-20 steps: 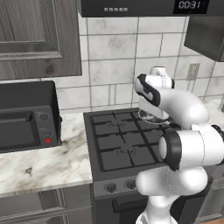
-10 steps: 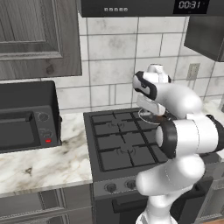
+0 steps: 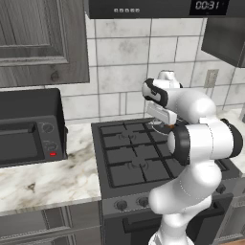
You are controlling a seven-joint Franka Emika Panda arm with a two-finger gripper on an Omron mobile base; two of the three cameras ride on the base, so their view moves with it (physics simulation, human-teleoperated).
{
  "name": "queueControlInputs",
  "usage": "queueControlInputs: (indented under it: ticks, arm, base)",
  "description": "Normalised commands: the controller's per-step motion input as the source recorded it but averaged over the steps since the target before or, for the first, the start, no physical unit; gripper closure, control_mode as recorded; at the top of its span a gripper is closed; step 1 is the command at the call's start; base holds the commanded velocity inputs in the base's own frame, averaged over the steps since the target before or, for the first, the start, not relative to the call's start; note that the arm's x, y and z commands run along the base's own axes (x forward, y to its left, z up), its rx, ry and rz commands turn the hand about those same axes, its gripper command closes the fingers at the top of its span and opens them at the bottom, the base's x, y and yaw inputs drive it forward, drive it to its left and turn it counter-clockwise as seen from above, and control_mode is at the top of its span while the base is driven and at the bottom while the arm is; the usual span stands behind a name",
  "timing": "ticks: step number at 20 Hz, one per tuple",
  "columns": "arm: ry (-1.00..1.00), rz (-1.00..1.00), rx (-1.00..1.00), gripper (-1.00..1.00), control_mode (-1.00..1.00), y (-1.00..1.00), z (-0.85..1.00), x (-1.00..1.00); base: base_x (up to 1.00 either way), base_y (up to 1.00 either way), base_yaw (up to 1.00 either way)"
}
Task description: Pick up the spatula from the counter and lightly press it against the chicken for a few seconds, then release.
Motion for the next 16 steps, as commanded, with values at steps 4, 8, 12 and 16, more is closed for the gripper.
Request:
queueControlInputs:
  ticks: [4, 8, 12, 16]
  arm:
    - [-0.05, -0.01, -0.04, 1.0, -1.0, 0.11, -0.07, 0.25]
    - [-0.07, -0.01, -0.04, 1.0, -1.0, 0.02, -0.03, 0.2]
    - [-0.03, 0.0, -0.03, 1.0, -1.0, 0.0, 0.0, 0.24]
    - [0.0, -0.01, 0.0, 1.0, -1.0, 0.0, 0.0, 0.29]
  base:
    - [0.0, 0.0, 0.0]
    - [0.0, 0.0, 0.0]
    - [0.0, 0.0, 0.0]
    - [0.0, 0.0, 0.0]
